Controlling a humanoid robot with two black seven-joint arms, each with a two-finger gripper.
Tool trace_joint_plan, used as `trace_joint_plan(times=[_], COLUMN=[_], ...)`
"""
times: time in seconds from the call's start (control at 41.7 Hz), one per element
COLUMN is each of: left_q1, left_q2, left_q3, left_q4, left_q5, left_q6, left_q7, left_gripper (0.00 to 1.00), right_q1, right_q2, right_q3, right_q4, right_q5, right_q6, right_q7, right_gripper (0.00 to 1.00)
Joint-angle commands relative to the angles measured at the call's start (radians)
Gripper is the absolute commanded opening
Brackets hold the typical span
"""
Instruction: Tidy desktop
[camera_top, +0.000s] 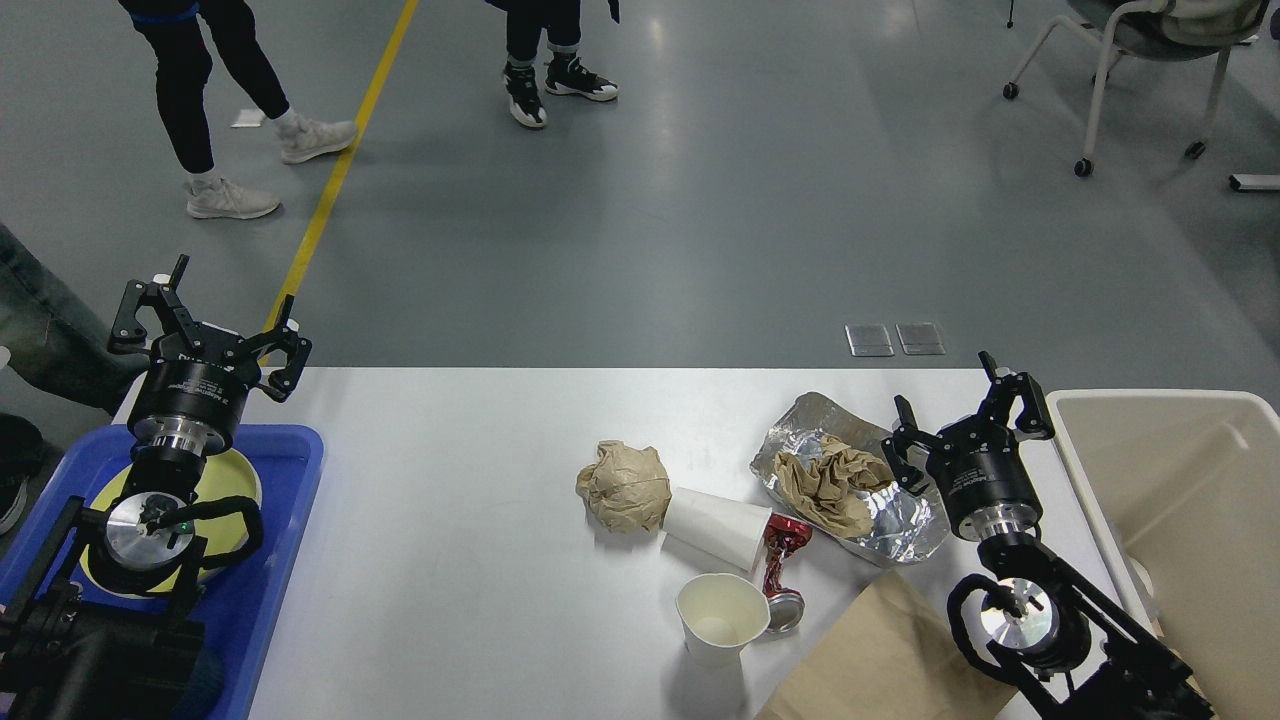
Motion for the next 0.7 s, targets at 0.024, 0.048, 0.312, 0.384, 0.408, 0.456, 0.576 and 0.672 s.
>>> trace_joint_plan(times=[0.024,0.048,0.312,0.384,0.408,0.456,0.576,0.672], left_q1=[0.006,0.008,0.061,0.070,0.075,0.090,0.146,0.155], left_q2=[-0.007,-0.008,-0.021,-0.019,-0.021,-0.021,-0.053,-0.059], left_q3=[0.010,0.012,0.013,0.013,0.013,0.015,0.039,0.036], left_q4=[0.002,0.002,0.000,0.002,0.002,0.002,0.002,0.008], left_q5=[-0.012,-0.012,-0.012,-0.012,-0.012,-0.011,-0.009,-0.008], left_q6=[0.004,0.002,0.000,-0.003,-0.006,-0.029,-0.075,-0.082], left_q7=[-0.002,-0.002,-0.013,-0.011,-0.011,-0.011,-0.016,-0.032], left_gripper=[0.96,0.96,0.96,0.96,0.96,0.96,0.96,0.96], right_q1=[0.000,0.000,0.000,0.000,0.000,0.000,0.000,0.000], right_q2=[0.000,0.000,0.000,0.000,0.000,0.000,0.000,0.000], right_q3=[0.000,0.000,0.000,0.000,0.000,0.000,0.000,0.000], right_q4=[0.000,0.000,0.000,0.000,0.000,0.000,0.000,0.000], right_q5=[0.000,0.000,0.000,0.000,0.000,0.000,0.000,0.000], right_q6=[0.000,0.000,0.000,0.000,0.000,0.000,0.000,0.000], right_q7=[0.000,0.000,0.000,0.000,0.000,0.000,0.000,0.000], right_gripper=[1.00,1.00,1.00,1.00,1.00,1.00,1.00,1.00])
